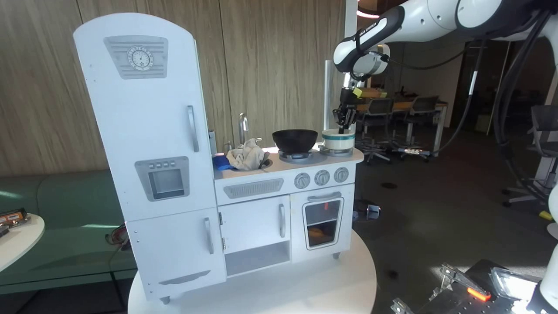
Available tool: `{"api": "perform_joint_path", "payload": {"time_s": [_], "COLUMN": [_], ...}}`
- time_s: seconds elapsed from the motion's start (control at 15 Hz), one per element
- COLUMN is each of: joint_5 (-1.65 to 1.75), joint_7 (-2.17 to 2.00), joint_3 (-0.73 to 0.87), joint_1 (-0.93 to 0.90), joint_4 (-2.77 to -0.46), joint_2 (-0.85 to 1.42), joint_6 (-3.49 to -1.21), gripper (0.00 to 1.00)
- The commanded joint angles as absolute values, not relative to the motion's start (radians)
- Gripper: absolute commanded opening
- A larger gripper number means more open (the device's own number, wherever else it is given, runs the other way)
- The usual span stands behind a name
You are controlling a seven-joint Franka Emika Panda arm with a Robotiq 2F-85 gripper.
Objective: Use the spoon to stir in the black bowl
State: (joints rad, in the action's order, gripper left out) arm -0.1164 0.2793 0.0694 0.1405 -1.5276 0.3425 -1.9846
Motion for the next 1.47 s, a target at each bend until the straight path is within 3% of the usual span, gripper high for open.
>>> {"api": "perform_joint_path", "payload": {"time_s": [0.0,0.4,1.0,1.4], "joint_5": [-0.183,-0.082,0.451,0.774], "joint_7": [0.284,0.195,-0.131,-0.161], "joint_3": [0.054,0.071,0.033,-0.041], "joint_1": [0.168,0.123,-0.083,-0.206], "joint_4": [-1.539,-1.546,-1.378,-1.317], "joint_2": [0.324,0.271,0.229,0.248], "joint_6": [-1.982,-1.874,-1.584,-1.629], "gripper": [0.0,0.02,0.02,0.02]}}
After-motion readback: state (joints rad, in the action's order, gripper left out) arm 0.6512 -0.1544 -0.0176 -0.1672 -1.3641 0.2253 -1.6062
